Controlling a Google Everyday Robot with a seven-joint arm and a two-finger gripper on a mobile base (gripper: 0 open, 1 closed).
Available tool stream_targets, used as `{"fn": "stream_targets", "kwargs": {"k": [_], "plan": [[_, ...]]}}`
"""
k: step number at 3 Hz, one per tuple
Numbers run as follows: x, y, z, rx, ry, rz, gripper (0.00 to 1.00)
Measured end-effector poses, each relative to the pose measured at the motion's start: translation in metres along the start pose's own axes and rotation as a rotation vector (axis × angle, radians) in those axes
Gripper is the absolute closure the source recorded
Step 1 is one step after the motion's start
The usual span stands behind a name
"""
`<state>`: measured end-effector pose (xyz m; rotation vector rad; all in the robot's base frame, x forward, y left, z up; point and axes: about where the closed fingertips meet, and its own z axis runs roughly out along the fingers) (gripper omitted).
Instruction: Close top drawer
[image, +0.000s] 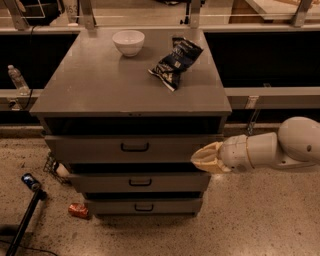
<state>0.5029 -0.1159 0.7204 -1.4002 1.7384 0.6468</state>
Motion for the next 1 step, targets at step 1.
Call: {"fn": "stream_targets", "kwargs": {"k": [1], "plan": [[-0.0024, 0.0015, 0.0011, -0.005, -0.006, 0.004, 0.81]]}}
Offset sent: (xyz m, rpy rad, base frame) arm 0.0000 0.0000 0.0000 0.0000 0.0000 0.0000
